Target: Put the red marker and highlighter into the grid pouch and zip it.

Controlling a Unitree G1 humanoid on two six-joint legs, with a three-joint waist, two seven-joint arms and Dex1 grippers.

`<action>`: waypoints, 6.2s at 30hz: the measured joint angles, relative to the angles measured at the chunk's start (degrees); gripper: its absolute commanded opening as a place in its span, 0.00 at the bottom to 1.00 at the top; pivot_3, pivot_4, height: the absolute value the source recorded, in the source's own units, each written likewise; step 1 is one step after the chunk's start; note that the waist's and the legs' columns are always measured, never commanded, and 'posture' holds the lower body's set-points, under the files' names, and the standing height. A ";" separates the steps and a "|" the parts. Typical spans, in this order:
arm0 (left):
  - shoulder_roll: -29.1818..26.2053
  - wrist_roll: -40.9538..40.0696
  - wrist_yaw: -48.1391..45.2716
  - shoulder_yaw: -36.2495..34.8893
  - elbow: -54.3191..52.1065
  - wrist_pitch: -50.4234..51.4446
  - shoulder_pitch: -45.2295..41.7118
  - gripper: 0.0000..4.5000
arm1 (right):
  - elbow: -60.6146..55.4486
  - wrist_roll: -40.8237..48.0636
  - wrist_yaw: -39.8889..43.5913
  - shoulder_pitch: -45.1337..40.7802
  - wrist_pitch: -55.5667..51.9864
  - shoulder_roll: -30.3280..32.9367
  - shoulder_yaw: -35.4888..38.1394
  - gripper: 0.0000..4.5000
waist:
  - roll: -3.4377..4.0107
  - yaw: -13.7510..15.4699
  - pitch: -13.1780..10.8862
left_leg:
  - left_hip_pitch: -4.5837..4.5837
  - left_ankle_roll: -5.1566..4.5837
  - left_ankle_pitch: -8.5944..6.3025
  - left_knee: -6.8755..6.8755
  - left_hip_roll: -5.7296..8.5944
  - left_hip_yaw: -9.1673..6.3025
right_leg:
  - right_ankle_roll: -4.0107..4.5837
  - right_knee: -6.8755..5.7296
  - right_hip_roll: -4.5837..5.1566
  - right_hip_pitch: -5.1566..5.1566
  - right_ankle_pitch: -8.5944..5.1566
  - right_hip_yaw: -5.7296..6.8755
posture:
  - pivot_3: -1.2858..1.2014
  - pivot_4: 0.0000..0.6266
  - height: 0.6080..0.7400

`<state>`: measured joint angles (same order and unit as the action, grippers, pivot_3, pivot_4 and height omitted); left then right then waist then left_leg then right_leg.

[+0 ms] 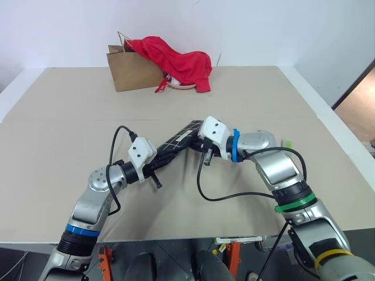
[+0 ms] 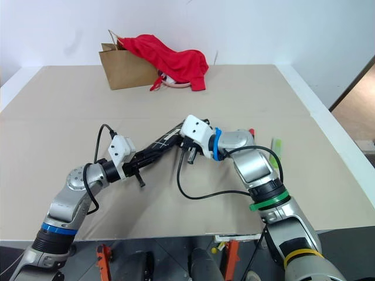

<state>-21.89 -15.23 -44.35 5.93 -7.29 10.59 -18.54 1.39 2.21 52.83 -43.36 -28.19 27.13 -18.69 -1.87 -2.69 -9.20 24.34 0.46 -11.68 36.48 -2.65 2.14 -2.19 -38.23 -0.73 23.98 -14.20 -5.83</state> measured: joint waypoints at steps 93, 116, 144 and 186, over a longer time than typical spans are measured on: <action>-1.76 -10.18 -16.82 -4.13 5.87 -10.53 6.65 0.00 | 7.35 11.21 -19.45 15.19 -6.18 17.06 31.02 0.24 | 0.59 -0.23 -0.25 | -0.50 -0.34 0.16 -0.07 0.09 0.22 | -0.44 0.10 0.02 -0.33 -0.04 -0.35 | 0.52 0.24 1.00; -0.28 -10.21 -17.32 -4.17 6.80 -10.79 6.37 0.00 | -20.06 13.10 10.62 21.80 3.90 31.53 15.69 0.24 | 0.44 0.06 -0.22 | -0.36 -0.17 0.00 0.02 0.04 -0.12 | -0.30 0.09 0.02 -0.39 -0.30 0.07 | 0.52 0.24 1.00; 0.27 -9.97 -17.20 -3.97 6.60 -10.75 6.62 0.00 | -11.14 1.22 12.18 6.36 8.76 19.47 0.54 0.24 | 0.45 0.07 -0.22 | -0.33 -0.17 0.00 0.04 0.02 -0.12 | -0.24 0.07 0.01 -0.34 -0.26 0.10 | 0.52 0.24 1.00; 0.54 -10.00 -16.35 -3.96 6.28 -10.80 6.94 0.00 | 3.83 9.69 -13.02 11.64 -16.63 14.12 20.75 0.98 | 0.48 -0.05 -0.20 | -0.42 -0.17 0.11 0.06 0.02 -0.36 | -0.06 0.02 -0.11 -0.47 -0.09 0.21 | 0.52 0.24 1.00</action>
<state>-21.35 -25.23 -60.70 1.97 -1.01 -0.21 -11.60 5.23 11.90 39.81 -31.73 -44.81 41.25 2.06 -1.39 -2.75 -9.40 23.93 0.29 -11.58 36.54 -2.63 1.77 -2.25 -38.21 -0.84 23.51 -14.29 -5.62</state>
